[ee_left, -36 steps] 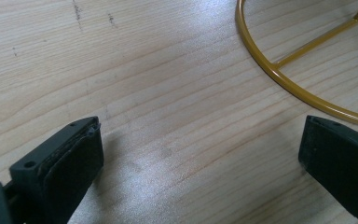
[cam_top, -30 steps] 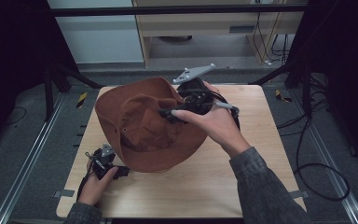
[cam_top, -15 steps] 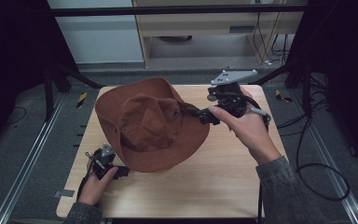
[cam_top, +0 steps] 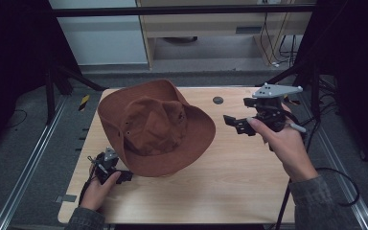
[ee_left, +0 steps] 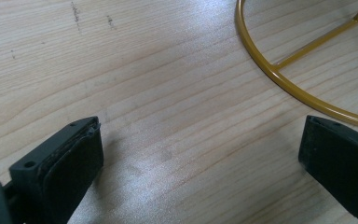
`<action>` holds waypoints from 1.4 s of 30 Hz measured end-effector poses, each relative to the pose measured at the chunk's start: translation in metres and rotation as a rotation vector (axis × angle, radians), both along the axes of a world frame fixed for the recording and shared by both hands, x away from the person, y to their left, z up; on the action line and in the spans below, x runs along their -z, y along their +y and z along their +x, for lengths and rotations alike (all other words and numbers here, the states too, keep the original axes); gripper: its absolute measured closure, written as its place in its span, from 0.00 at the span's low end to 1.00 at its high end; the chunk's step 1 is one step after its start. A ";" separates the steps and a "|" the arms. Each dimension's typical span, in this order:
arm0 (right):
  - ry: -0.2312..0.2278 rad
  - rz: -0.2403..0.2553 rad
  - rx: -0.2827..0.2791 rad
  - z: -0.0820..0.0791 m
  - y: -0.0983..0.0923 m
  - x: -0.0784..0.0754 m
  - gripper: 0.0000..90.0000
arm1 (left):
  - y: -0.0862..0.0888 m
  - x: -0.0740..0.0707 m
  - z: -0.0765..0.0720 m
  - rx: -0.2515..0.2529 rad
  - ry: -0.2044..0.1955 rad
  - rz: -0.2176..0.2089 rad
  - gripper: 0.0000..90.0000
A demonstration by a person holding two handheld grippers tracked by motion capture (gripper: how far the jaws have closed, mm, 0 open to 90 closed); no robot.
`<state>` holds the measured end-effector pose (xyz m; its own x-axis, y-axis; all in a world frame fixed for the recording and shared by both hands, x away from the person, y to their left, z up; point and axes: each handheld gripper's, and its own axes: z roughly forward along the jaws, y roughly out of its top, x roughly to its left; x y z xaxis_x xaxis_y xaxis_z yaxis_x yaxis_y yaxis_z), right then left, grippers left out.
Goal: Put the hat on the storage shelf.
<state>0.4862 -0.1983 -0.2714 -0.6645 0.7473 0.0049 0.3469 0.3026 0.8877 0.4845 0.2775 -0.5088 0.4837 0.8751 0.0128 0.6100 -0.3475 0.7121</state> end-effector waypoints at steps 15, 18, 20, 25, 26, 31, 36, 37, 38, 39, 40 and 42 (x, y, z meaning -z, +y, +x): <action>0.070 -0.032 0.072 -0.028 -0.044 0.082 0.19 | 0.002 0.000 0.001 0.012 -0.002 0.005 0.00; 0.085 -0.064 0.078 -0.027 -0.043 0.105 0.18 | 0.002 0.000 0.002 0.015 -0.001 0.007 0.00; 0.094 -0.075 0.094 -0.025 -0.041 0.118 0.15 | 0.002 0.000 0.002 0.015 -0.001 0.007 0.00; 0.149 -0.115 0.107 -0.018 -0.029 0.153 0.12 | 0.002 0.000 0.001 0.012 -0.002 0.005 0.00; 0.155 -0.117 0.105 -0.016 -0.026 0.160 0.12 | 0.002 0.000 0.001 0.012 -0.003 0.005 0.00; 0.190 -0.130 0.118 -0.009 -0.016 0.190 0.13 | 0.002 0.000 0.001 0.011 -0.003 0.006 0.00; 0.221 -0.119 0.136 -0.003 -0.010 0.208 0.13 | 0.002 0.000 0.001 0.011 -0.003 0.006 0.00; 0.224 -0.122 0.135 -0.003 -0.009 0.211 0.13 | 0.002 0.000 0.001 0.011 -0.002 0.006 0.00; 0.223 -0.127 0.137 -0.003 -0.008 0.212 0.13 | 0.002 0.000 0.001 0.011 -0.003 0.006 0.00; 0.229 -0.125 0.138 -0.003 -0.007 0.214 0.13 | 0.002 0.000 0.001 0.011 -0.002 0.005 0.00; 0.239 -0.117 0.136 -0.003 -0.006 0.216 0.13 | 0.002 0.000 0.001 0.013 -0.001 0.008 0.00; 0.236 -0.122 0.139 -0.002 -0.006 0.218 0.12 | 0.002 0.000 0.002 0.010 0.001 0.006 0.00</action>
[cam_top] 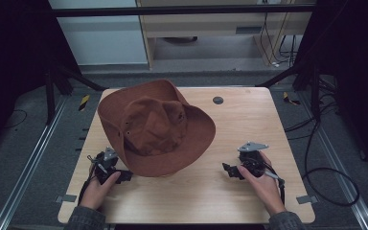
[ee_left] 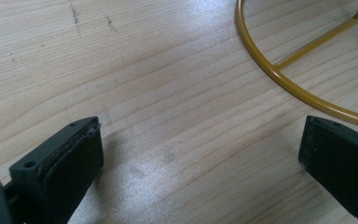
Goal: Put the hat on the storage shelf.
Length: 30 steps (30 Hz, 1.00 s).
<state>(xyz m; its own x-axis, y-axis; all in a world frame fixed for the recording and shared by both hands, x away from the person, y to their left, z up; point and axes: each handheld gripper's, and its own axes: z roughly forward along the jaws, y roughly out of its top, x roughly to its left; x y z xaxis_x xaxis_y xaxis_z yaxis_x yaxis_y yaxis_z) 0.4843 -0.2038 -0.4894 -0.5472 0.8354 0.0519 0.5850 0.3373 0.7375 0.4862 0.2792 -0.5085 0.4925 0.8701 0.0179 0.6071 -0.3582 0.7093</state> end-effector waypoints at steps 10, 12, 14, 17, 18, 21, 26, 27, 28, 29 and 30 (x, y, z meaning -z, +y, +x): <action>0.031 0.008 0.006 0.007 0.005 0.011 0.12 | 0.000 0.000 0.001 -0.001 0.000 0.000 0.00; 0.038 0.001 0.007 0.008 0.005 0.013 0.11 | 0.000 0.000 0.001 -0.002 0.000 0.000 0.00; 0.048 0.002 0.009 0.009 0.005 0.015 0.10 | 0.000 0.000 0.001 -0.002 0.000 0.000 0.00; 0.041 -0.007 0.013 0.008 0.007 0.016 0.08 | 0.000 0.000 0.001 -0.002 0.000 -0.001 0.00; 0.035 -0.019 0.015 0.008 0.008 0.017 0.07 | 0.000 0.000 0.001 -0.002 0.000 -0.001 0.00; -0.001 -0.055 0.018 0.006 0.011 0.020 0.06 | 0.000 0.000 0.001 -0.002 0.000 -0.001 0.00; -0.019 -0.057 0.031 0.003 0.012 0.023 0.05 | 0.000 0.000 0.001 -0.002 0.000 0.000 0.00; -0.019 -0.059 0.035 0.003 0.012 0.023 0.05 | 0.000 0.000 0.001 -0.002 0.000 -0.001 0.00; -0.019 -0.056 0.033 0.002 0.011 0.023 0.05 | -0.001 0.000 0.001 -0.002 0.000 -0.001 0.00; -0.015 -0.055 0.035 0.002 0.010 0.022 0.05 | 0.000 0.000 0.001 -0.001 -0.002 0.001 0.00; -0.018 -0.058 0.038 0.002 0.009 0.023 0.05 | 0.000 0.000 0.001 -0.001 -0.001 0.002 0.00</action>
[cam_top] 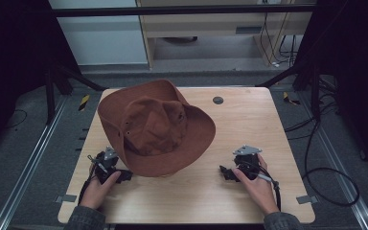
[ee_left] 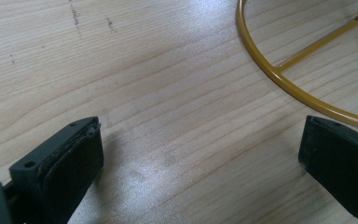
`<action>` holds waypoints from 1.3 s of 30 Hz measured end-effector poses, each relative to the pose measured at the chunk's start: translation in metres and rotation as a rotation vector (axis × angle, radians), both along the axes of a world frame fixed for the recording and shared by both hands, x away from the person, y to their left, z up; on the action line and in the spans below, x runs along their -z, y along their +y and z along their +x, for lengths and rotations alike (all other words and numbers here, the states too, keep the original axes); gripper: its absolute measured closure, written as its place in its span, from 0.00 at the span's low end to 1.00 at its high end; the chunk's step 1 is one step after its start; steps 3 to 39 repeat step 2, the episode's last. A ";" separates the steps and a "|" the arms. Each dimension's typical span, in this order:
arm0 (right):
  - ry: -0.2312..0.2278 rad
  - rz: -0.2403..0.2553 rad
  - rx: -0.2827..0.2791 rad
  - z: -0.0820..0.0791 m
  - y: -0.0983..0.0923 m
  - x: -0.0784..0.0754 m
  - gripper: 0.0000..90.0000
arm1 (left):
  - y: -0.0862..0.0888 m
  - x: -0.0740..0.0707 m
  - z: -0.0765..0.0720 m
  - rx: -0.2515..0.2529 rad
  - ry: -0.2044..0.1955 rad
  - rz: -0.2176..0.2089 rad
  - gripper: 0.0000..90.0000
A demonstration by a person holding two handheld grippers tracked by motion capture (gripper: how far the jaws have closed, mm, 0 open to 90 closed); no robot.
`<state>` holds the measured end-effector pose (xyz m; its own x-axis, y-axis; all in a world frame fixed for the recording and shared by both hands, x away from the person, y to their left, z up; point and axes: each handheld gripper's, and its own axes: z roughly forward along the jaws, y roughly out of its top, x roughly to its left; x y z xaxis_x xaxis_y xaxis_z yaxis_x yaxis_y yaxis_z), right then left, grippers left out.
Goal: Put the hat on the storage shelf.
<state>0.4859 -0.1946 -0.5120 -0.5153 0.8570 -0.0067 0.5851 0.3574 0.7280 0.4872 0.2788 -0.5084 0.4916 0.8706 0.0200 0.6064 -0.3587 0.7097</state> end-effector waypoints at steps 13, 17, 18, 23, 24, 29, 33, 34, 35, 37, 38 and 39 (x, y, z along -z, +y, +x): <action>0.000 0.000 -0.002 0.000 -0.001 0.000 0.05 | 0.000 0.000 0.000 0.000 0.000 0.000 0.00; 0.000 0.000 -0.002 0.000 -0.001 0.000 0.05 | 0.000 0.000 0.000 0.000 0.000 0.000 0.00; 0.000 0.000 -0.002 0.000 -0.001 0.000 0.05 | 0.000 0.000 0.000 0.000 0.000 0.000 0.00; 0.000 0.000 -0.002 0.000 -0.001 0.000 0.05 | 0.000 0.000 0.000 0.000 0.000 0.000 0.00; 0.000 0.000 -0.002 0.000 -0.001 0.000 0.05 | 0.000 0.000 0.000 0.000 0.000 0.000 0.00; 0.000 0.000 -0.002 0.000 -0.001 0.000 0.05 | 0.000 0.000 0.000 0.000 0.000 0.000 0.00; 0.000 0.000 -0.002 0.000 -0.001 0.000 0.05 | 0.000 0.000 0.000 0.000 0.000 0.000 0.00; 0.000 0.000 -0.002 0.000 -0.001 0.000 0.05 | 0.000 0.000 0.000 0.000 0.000 0.000 0.00; 0.000 0.000 -0.002 0.000 -0.001 0.000 0.05 | 0.000 0.000 0.000 0.000 0.000 0.000 0.00; 0.000 0.000 -0.002 0.000 -0.001 0.000 0.05 | 0.000 0.000 0.000 0.000 0.000 0.000 0.00; 0.000 0.000 -0.002 0.000 -0.001 0.000 0.05 | 0.000 0.000 0.000 0.000 0.000 0.000 0.00; 0.000 0.000 -0.002 0.000 -0.001 0.000 0.05 | 0.000 0.000 0.000 0.000 0.000 0.000 0.00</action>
